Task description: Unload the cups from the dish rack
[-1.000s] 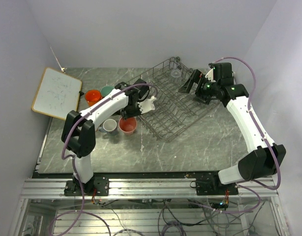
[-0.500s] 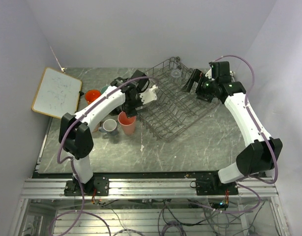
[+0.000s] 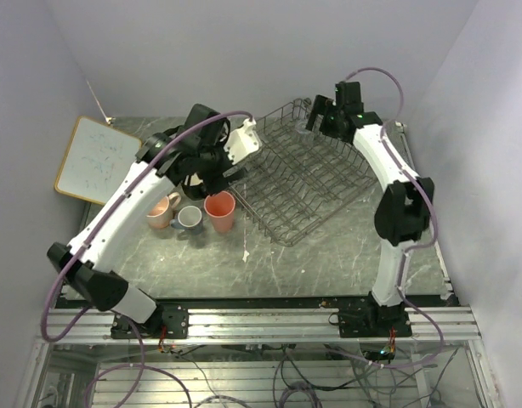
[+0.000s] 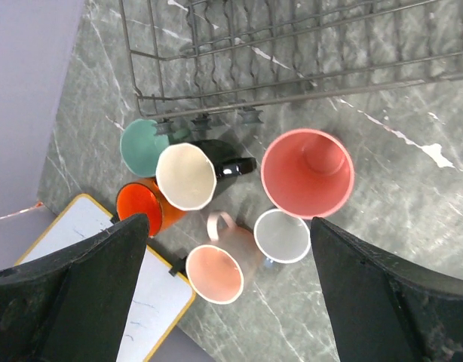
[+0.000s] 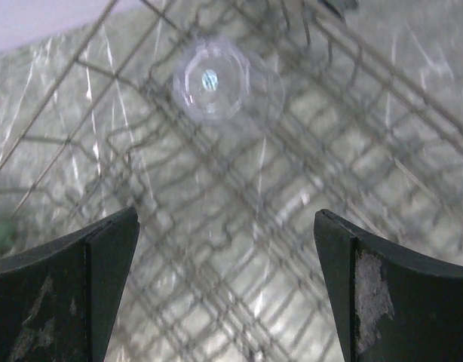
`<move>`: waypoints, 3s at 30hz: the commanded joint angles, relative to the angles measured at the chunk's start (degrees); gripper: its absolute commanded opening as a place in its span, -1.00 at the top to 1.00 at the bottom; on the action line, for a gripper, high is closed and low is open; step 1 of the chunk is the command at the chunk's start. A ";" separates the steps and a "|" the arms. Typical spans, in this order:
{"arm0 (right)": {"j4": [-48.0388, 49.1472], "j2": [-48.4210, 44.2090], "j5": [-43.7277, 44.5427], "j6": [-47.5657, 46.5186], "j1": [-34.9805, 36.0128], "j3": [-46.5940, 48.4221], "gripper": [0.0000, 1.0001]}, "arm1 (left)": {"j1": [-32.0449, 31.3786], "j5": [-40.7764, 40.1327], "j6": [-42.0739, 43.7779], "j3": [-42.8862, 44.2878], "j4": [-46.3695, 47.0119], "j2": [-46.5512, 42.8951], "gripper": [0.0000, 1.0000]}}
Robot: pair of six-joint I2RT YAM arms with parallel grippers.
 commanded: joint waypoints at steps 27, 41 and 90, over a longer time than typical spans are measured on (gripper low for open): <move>10.46 34.03 22.22 -20.36 6.98 28.80 -1.00 | 0.26 11.01 -6.55 -9.76 -0.25 -12.43 -0.98; 18.33 34.00 19.55 -21.83 6.12 25.64 -0.49 | 0.24 12.59 -4.77 -12.28 -0.04 -12.57 -0.98; 51.64 -45.13 -37.55 51.30 22.33 -55.08 0.59 | -0.02 30.40 17.32 -41.28 34.53 -41.42 -0.98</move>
